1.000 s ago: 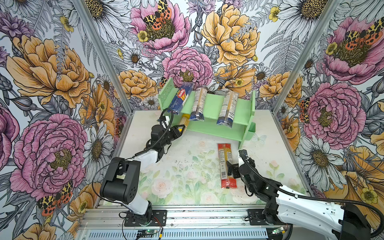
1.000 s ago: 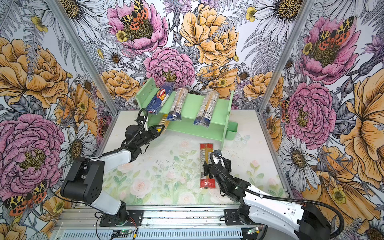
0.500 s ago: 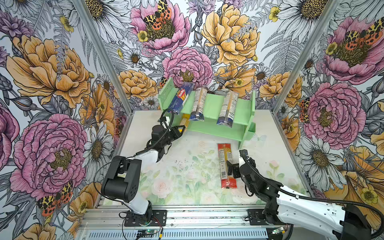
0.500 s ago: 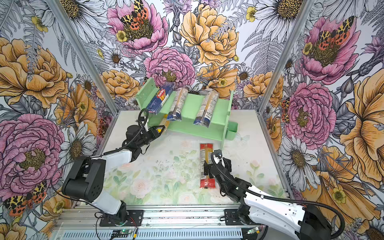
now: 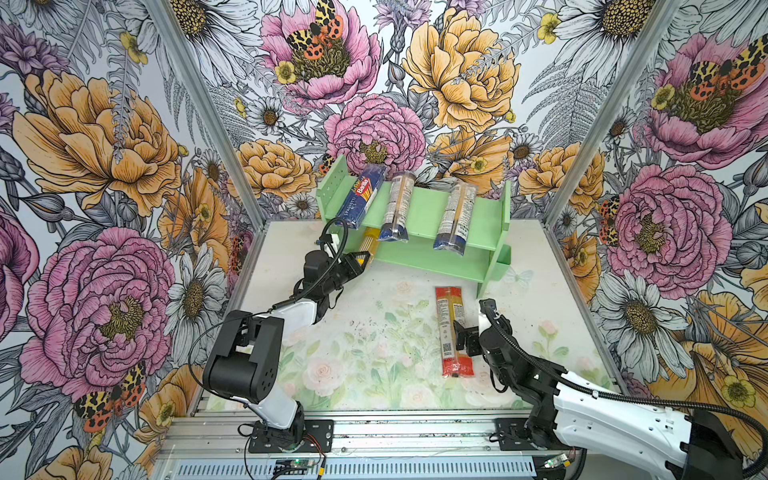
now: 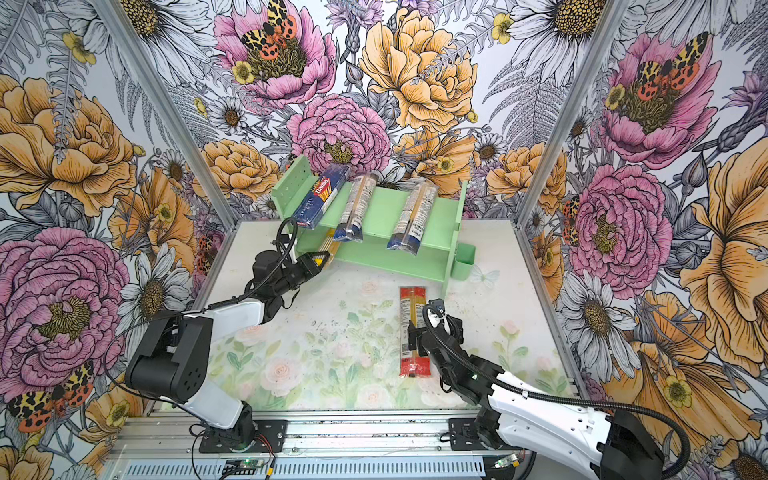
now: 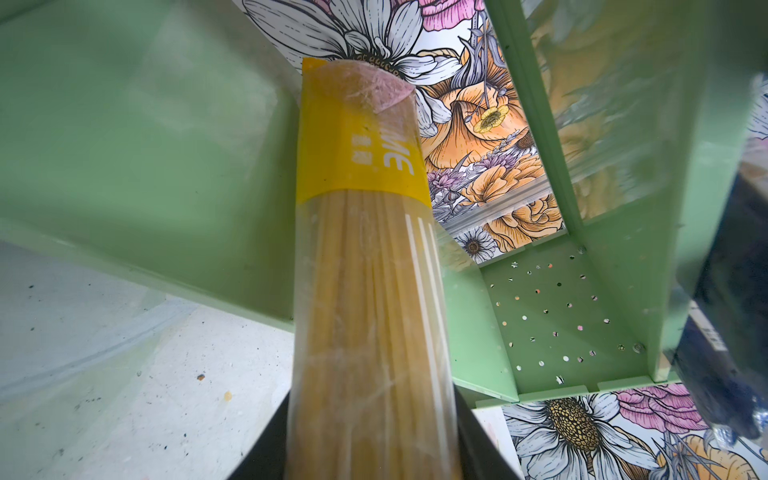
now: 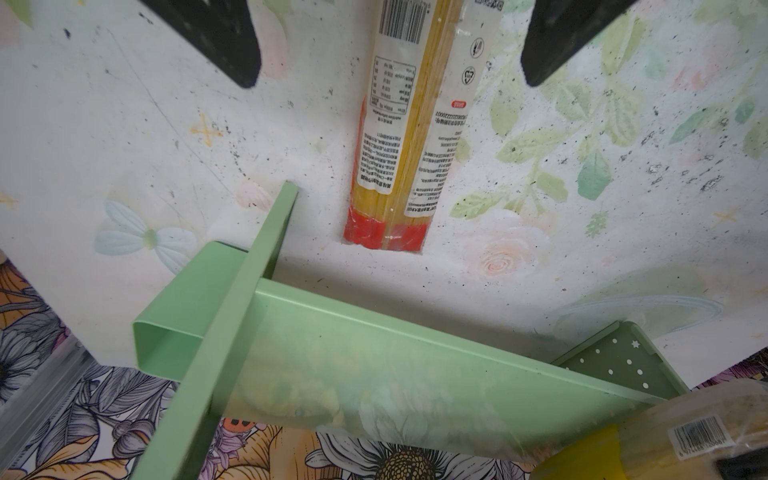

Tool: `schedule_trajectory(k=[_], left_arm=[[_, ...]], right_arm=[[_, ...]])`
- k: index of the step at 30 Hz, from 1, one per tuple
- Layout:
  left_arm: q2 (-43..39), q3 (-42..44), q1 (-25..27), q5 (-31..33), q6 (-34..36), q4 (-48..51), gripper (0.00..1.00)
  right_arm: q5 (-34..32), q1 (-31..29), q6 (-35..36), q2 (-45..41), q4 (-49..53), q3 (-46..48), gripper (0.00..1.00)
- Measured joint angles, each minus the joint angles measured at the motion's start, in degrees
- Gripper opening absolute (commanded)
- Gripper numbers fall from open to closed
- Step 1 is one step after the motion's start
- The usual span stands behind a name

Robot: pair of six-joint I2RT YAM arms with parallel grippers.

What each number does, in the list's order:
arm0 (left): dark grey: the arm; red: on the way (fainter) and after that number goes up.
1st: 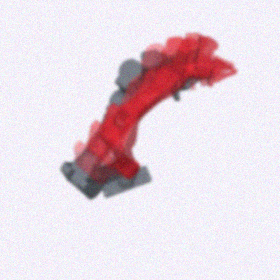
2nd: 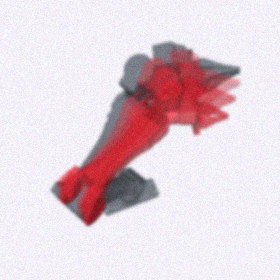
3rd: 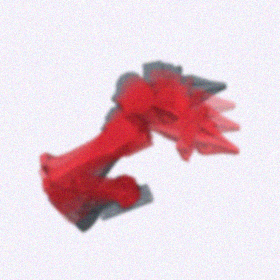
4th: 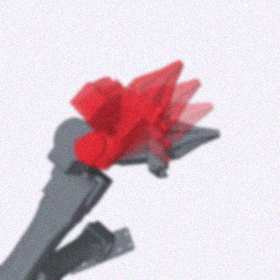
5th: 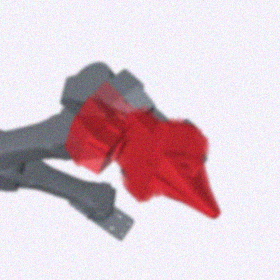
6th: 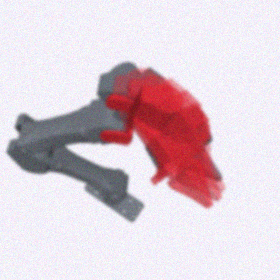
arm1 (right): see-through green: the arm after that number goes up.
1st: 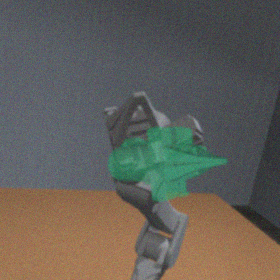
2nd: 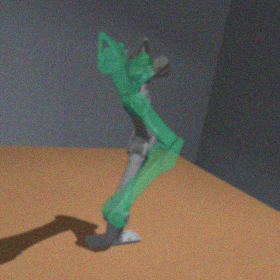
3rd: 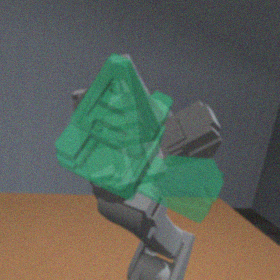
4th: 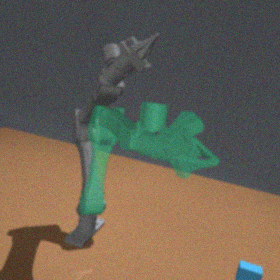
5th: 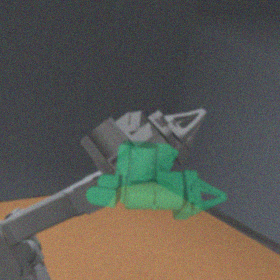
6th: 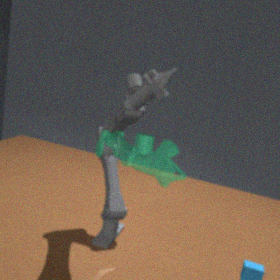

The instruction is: Place and organize the pasta boxes and bags onto the shelf

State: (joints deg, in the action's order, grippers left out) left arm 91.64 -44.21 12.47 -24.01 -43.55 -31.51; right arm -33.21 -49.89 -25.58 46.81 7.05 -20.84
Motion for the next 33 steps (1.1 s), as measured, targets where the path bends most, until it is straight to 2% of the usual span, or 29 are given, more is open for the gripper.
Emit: schedule_trajectory(k=[18, 23, 33], left_arm=[[0.5, -1.6, 0.0, 0.8, -0.1, 0.0, 0.52], [0.9, -1.9, 0.0, 0.9, 0.0, -0.4, 0.58], [2.0, -1.9, 0.0, 0.9, 0.1, -1.4, 0.59]], right_arm=[[0.1, 0.0, 0.0, -0.2, 0.0, 0.0, 0.99], [0.2, 0.0, 0.0, -0.2, 0.0, 0.0, 1.0], [0.3, 0.1, 0.0, -0.4, 0.0, 0.0, 1.0]])
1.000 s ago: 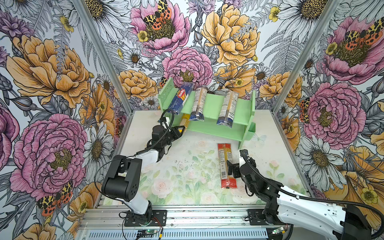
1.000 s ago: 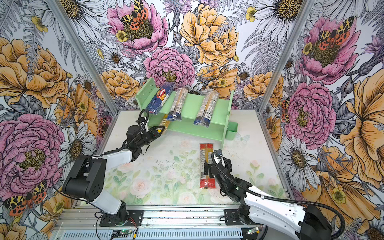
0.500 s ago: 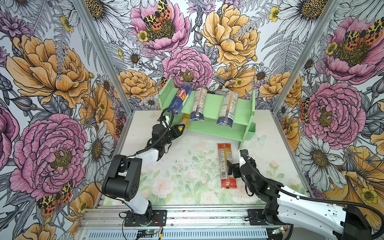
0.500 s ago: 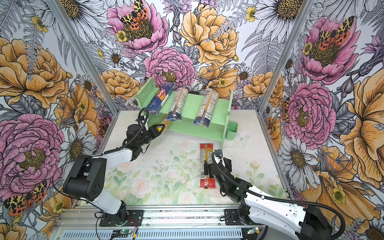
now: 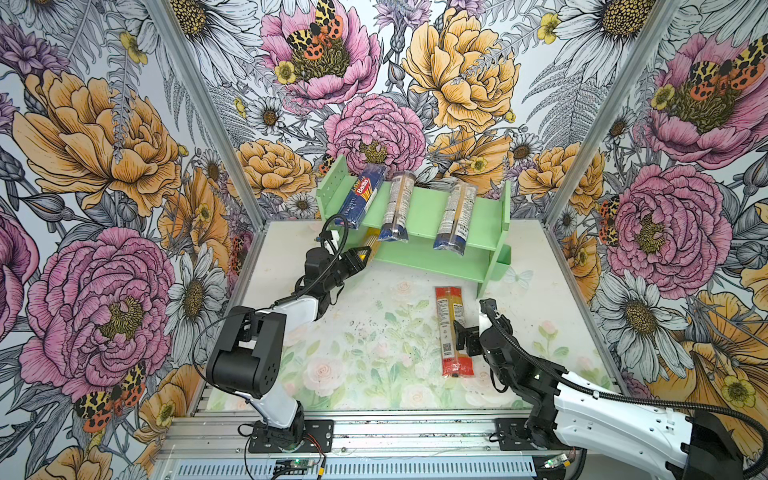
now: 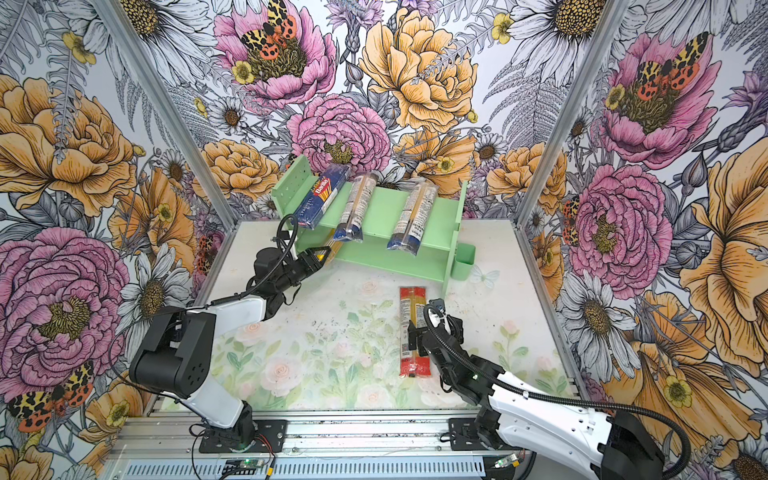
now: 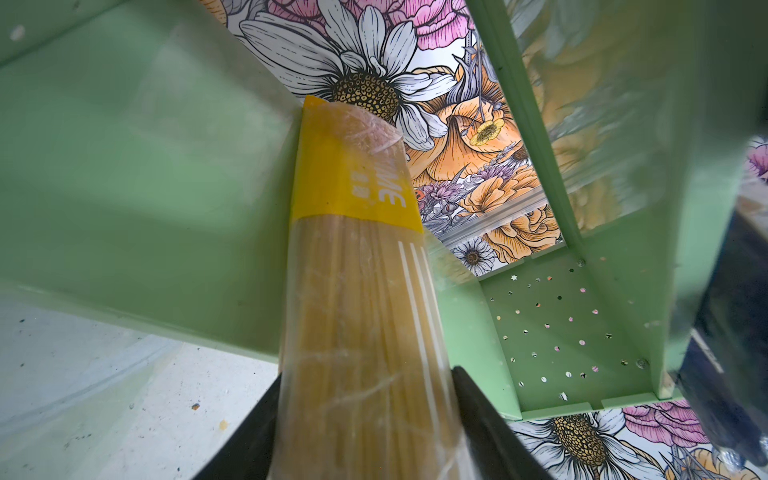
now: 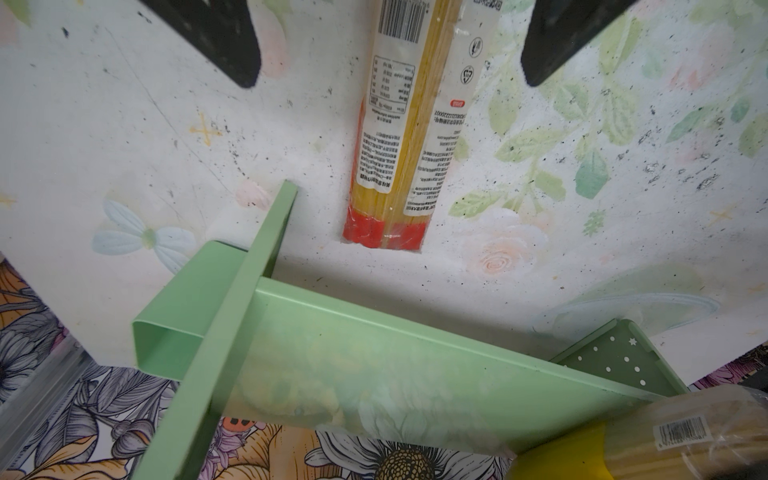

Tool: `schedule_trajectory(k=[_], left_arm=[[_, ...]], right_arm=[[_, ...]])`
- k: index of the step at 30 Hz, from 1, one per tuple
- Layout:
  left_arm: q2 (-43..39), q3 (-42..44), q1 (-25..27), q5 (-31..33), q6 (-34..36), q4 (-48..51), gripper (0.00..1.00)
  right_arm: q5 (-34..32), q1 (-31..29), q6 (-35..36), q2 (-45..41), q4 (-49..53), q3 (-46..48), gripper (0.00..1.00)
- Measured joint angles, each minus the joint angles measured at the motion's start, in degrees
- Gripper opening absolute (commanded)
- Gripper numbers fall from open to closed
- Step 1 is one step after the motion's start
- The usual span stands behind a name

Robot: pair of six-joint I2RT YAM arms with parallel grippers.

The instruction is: Place and organize the pasta boxes and bags onto the shelf

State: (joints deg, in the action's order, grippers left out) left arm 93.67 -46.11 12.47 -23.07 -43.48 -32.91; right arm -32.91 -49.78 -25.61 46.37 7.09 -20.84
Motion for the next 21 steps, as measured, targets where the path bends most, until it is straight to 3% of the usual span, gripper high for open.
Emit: schedule_trajectory(k=[10, 21], left_arm=[[1.2, 0.2, 0.7, 2.1, 0.2, -1.8, 0.59], [1.4, 0.9, 4.7, 9.2, 3.9, -2.0, 0.61]], right_arm=[[0.0, 0.0, 0.0, -1.2, 0.3, 0.0, 1.0], [0.0, 0.0, 0.0, -1.9, 0.7, 0.1, 1.0]])
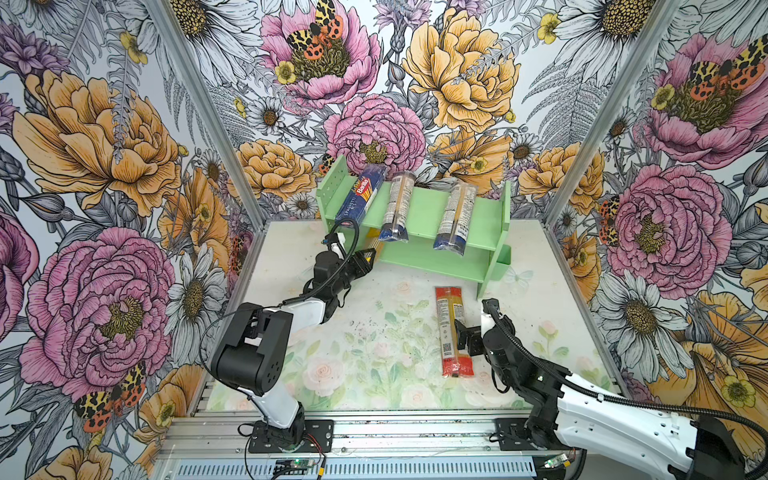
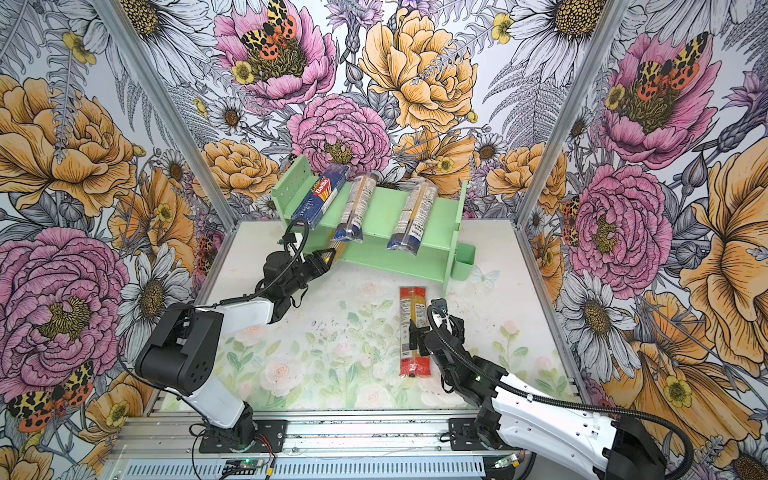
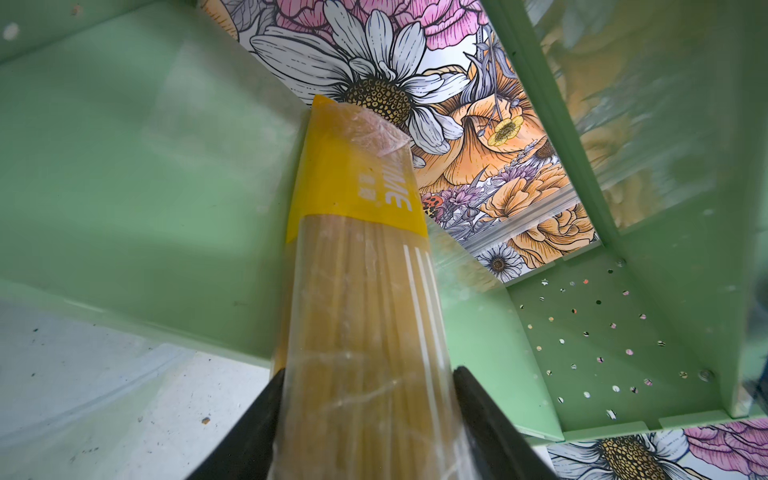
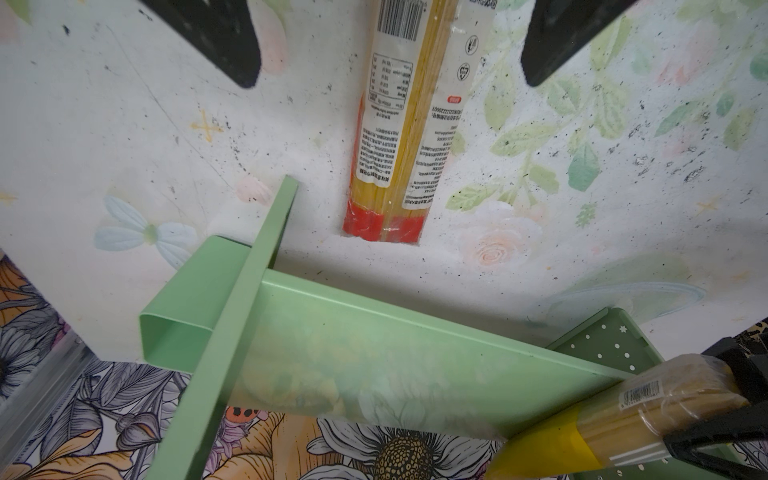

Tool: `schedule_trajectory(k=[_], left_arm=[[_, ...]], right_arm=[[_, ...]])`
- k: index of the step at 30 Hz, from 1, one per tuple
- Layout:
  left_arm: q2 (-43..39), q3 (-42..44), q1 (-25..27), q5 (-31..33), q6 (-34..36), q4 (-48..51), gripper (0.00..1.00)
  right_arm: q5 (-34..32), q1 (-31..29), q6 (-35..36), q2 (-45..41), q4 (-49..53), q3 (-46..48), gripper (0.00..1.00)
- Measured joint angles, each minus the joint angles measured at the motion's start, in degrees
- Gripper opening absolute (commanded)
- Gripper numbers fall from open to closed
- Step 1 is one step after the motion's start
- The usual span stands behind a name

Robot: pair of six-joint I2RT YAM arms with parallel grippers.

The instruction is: Place and organize the pasta boxes and bags onto the shelf

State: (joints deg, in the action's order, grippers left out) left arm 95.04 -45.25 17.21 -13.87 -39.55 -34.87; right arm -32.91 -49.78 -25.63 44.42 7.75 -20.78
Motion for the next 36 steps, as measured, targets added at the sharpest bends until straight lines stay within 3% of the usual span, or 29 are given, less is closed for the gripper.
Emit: schedule_trajectory(k=[11, 15, 27, 31, 36], left_arm=[[0.0, -0.1, 2.5, 7.3, 4.0, 1.6, 0.63], [0.0, -0.1, 3.1, 8.7, 4.7, 1.6, 0.72], [0.2, -0.1, 3.7, 10.5, 5.7, 2.0, 0.76], [0.2, -0.1, 3.7, 10.7, 6.3, 2.4, 0.91], [0.2, 0.7, 4.0, 11.4, 6.5, 3.0, 0.96]], right_arm=[[0.0, 0.0, 0.0, -0.9, 0.7, 0.1, 1.0], [0.0, 0.0, 0.0, -1.2, 0.9, 0.3, 0.99], [0.0, 0.2, 0.0, -1.6, 1.3, 0.5, 1.0], [0.0, 0.4, 0.0, -1.6, 1.3, 0.5, 1.0], [0.1, 0.4, 0.0, -1.6, 1.3, 0.5, 1.0]])
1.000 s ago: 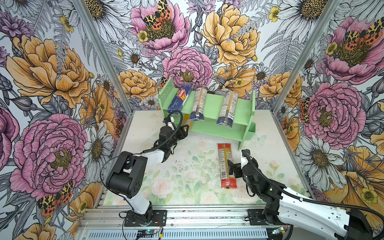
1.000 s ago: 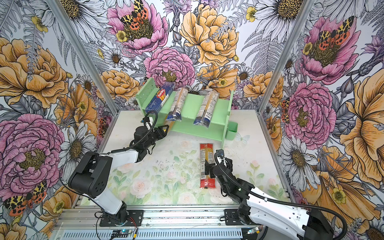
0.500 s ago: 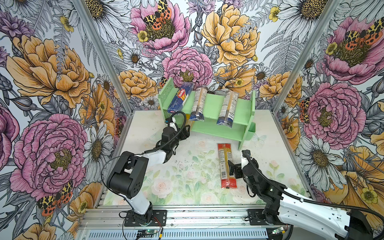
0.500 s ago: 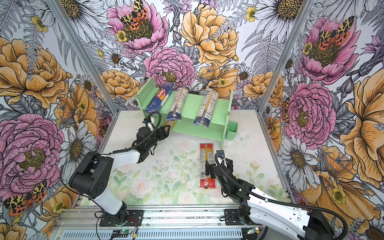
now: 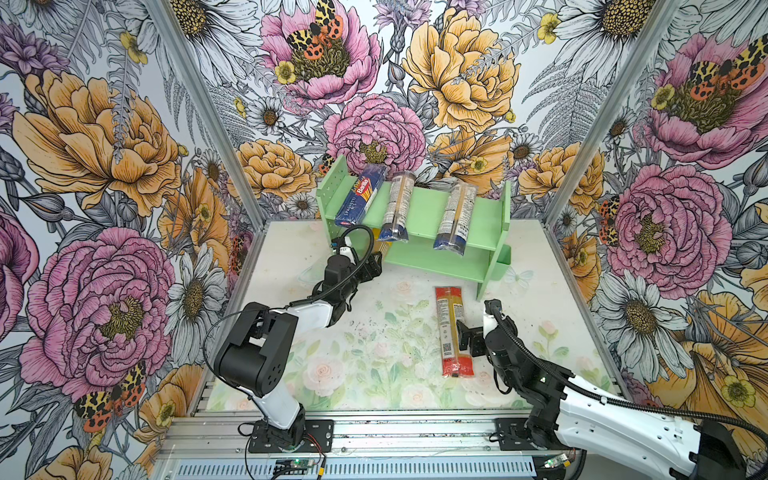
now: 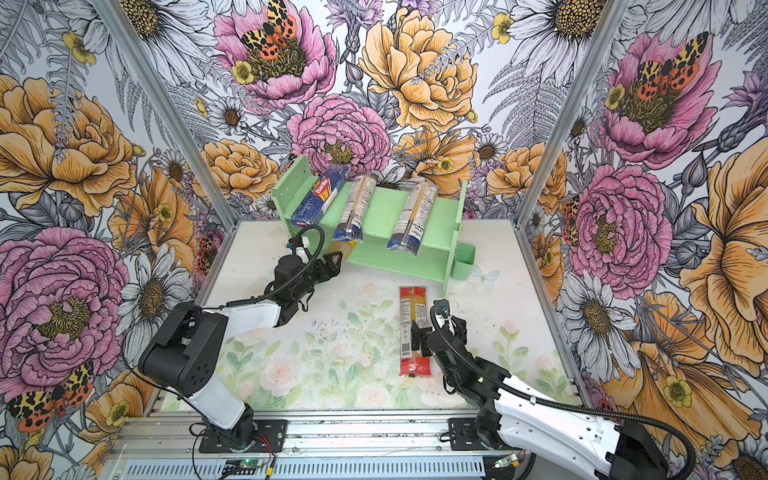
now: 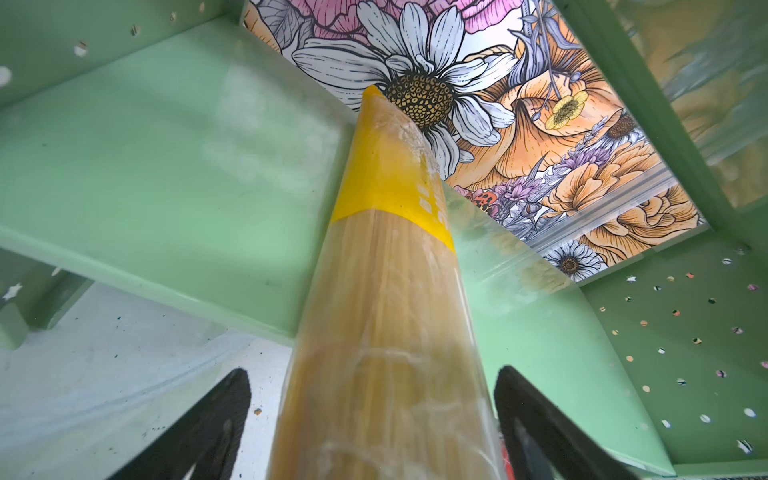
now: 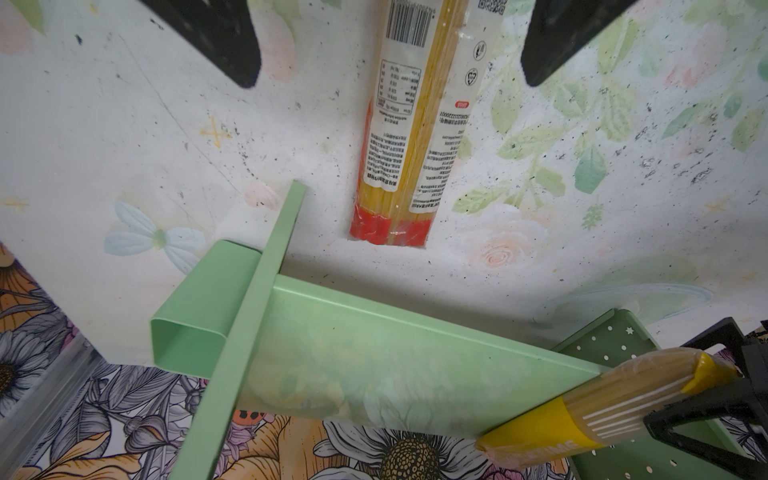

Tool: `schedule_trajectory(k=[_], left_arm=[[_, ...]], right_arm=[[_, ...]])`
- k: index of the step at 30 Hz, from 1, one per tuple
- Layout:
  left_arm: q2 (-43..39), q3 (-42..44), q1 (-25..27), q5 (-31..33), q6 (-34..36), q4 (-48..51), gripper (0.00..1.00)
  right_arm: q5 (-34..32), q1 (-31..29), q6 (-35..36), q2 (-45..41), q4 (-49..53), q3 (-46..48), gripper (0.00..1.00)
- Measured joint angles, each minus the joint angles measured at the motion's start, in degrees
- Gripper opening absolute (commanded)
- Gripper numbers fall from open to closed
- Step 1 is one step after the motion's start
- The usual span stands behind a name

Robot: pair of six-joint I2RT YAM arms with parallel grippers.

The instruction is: Place and organize the pasta boxes and bags onto the shelf

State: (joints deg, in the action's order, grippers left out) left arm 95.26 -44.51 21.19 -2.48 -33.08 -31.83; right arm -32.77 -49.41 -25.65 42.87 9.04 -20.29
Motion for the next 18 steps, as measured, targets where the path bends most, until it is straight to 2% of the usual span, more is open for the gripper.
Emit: schedule_trajectory(k=[2, 7, 18], left_arm=[[0.0, 0.5, 0.1, 0.2, 0.2, 0.1, 0.99], [-0.6, 2.3, 0.2, 0.9, 0.6, 0.0, 0.99], [-7.5, 5.5, 2.9, 4.0, 4.8, 4.5, 0.99]], right_arm=[[0.0, 0.0, 0.0, 0.1, 0.0, 0.0, 1.0], [0.0, 0.3, -0.4, 1.5, 0.3, 0.0, 0.99], [1.6, 0.4, -0.5, 8.4, 1.0, -2.8, 1.0]])
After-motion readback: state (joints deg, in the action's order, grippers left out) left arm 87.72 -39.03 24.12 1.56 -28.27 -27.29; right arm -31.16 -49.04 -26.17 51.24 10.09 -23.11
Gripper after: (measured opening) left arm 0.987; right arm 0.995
